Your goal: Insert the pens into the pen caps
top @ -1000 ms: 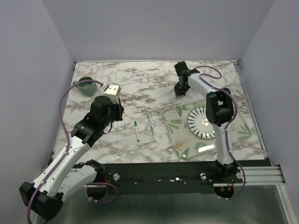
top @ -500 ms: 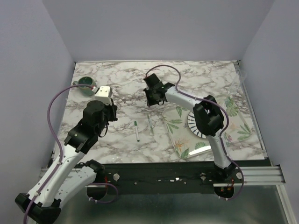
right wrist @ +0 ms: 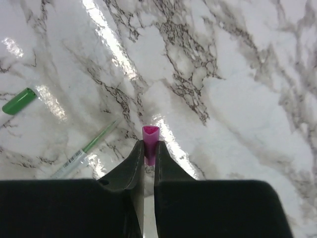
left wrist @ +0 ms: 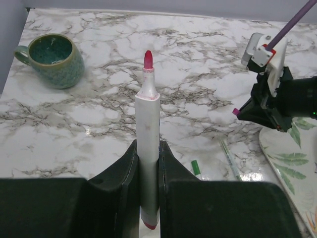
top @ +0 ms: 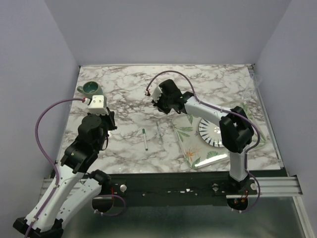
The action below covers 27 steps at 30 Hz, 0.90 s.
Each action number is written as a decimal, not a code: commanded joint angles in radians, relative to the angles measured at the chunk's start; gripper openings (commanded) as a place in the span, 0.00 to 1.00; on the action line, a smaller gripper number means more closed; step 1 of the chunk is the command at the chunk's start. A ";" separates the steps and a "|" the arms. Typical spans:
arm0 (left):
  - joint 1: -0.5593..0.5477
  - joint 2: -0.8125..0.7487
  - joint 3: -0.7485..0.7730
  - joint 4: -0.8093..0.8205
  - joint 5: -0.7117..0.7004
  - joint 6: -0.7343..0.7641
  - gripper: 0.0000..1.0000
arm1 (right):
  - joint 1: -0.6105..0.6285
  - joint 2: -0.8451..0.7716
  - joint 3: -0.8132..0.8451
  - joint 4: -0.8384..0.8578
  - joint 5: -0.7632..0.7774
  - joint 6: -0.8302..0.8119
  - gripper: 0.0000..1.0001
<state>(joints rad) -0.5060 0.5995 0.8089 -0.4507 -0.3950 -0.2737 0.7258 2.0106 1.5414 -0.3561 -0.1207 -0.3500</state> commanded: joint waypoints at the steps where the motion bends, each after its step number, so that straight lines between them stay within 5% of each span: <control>1: 0.001 -0.013 -0.007 0.020 -0.064 -0.009 0.00 | 0.027 -0.111 -0.075 -0.004 -0.046 -0.265 0.05; 7: 0.003 -0.079 -0.016 0.027 -0.133 -0.015 0.00 | 0.211 -0.286 -0.419 0.152 0.076 -0.521 0.01; 15: 0.003 -0.116 -0.031 0.047 -0.125 -0.022 0.00 | 0.411 -0.496 -0.671 0.118 0.087 -0.676 0.01; 27: 0.004 -0.133 -0.034 0.047 -0.087 -0.025 0.00 | 0.517 -0.506 -0.787 0.042 0.104 -0.834 0.02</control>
<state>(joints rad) -0.5060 0.4839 0.7887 -0.4282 -0.4927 -0.2855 1.2419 1.4998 0.7807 -0.2718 -0.0341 -1.1065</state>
